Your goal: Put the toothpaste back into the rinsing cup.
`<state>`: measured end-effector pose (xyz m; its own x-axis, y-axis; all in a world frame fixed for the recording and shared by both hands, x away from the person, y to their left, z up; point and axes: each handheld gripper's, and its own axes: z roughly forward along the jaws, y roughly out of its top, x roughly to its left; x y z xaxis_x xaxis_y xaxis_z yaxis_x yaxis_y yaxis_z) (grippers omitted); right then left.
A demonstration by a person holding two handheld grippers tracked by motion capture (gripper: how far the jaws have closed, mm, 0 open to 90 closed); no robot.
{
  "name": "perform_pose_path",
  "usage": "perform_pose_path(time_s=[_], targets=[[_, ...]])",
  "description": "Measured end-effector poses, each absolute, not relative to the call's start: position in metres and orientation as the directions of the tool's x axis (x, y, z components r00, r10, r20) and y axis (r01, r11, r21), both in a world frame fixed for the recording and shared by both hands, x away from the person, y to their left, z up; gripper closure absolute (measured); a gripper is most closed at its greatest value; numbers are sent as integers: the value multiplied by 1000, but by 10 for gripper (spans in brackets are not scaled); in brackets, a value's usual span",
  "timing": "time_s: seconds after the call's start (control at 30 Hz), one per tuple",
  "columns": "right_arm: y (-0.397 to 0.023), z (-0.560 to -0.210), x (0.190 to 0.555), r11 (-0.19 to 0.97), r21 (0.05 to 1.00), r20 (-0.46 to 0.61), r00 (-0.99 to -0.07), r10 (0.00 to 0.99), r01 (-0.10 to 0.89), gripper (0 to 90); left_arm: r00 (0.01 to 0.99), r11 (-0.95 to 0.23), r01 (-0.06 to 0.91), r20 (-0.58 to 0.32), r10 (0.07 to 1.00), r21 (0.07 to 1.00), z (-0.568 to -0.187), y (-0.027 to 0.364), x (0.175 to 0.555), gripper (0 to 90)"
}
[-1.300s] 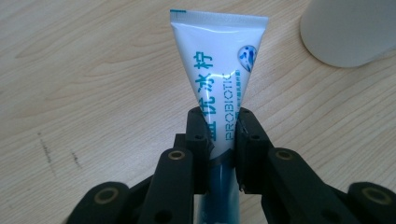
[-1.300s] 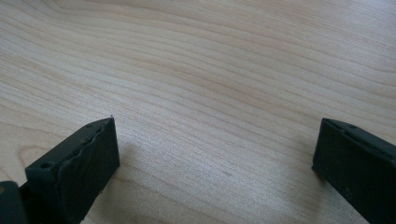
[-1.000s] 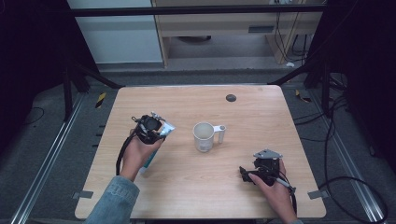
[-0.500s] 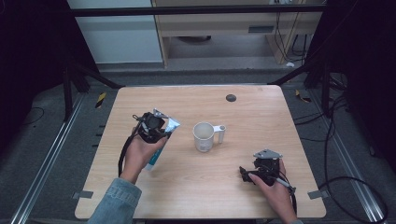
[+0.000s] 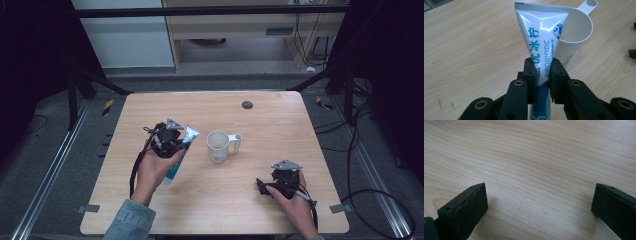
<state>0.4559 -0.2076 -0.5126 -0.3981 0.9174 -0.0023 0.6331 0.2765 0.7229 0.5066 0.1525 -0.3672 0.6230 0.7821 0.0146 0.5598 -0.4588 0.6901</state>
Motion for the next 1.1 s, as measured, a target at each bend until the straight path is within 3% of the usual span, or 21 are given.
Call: perform_pose_path(time_s=[1.1], targets=[[-208,-513,456,278,723,-5,-398,917,632,6,658,-429,503,-10,753,750,-340,119,495,776]])
